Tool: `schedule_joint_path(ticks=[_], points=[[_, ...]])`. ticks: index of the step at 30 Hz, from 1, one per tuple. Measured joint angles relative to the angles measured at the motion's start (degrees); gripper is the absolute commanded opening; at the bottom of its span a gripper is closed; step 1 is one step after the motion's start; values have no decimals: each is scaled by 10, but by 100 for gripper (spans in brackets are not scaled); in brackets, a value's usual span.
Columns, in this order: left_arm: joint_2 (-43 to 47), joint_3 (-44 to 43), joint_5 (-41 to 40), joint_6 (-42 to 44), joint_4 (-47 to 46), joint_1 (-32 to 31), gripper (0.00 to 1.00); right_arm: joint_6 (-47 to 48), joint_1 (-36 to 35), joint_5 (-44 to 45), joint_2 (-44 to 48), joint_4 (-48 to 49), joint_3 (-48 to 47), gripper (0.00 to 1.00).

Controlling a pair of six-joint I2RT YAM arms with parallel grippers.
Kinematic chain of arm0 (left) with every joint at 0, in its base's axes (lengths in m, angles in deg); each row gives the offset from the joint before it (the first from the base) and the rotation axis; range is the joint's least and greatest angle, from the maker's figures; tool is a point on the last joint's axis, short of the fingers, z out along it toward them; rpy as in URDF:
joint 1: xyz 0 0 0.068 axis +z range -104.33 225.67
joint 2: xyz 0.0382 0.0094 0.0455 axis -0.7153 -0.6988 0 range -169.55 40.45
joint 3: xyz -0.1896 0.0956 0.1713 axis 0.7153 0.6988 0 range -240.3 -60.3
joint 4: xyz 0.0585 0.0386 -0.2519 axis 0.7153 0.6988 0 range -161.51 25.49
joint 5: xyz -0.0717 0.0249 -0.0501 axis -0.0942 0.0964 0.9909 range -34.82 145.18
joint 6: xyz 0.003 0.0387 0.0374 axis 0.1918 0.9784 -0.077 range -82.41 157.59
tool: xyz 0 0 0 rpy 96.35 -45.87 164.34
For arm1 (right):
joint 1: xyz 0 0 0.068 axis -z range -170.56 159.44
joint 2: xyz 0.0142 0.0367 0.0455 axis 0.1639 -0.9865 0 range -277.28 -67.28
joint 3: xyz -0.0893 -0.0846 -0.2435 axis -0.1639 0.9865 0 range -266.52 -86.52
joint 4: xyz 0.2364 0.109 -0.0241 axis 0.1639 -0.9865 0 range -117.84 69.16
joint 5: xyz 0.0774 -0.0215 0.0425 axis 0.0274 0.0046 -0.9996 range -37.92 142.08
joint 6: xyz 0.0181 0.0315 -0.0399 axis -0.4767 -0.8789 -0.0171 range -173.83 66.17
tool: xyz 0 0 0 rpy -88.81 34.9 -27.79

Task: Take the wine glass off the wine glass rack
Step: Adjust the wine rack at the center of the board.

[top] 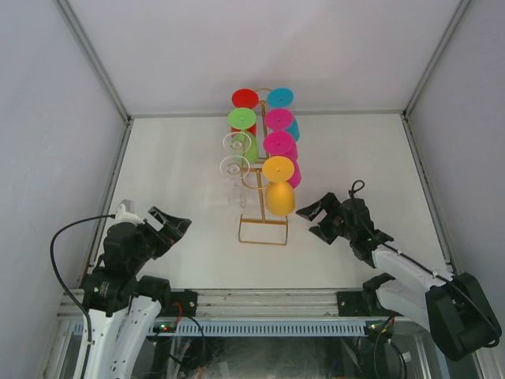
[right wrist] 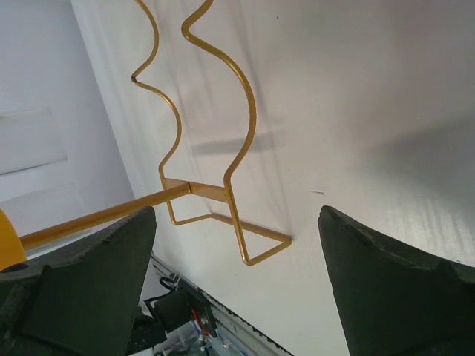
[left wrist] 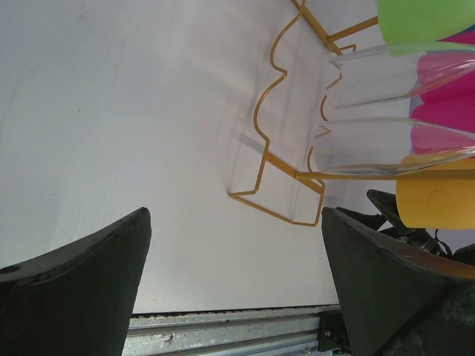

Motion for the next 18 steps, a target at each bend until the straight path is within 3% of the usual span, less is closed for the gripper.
schedule_joint_path(ticks=[5, 18], points=[[-1, 0, 0, 0, 0, 0, 100, 10, -26, -29, -33, 9, -4, 88], [0, 0, 1, 0, 1, 0, 100, -18, -93, -71, -285, 173, -86, 82]])
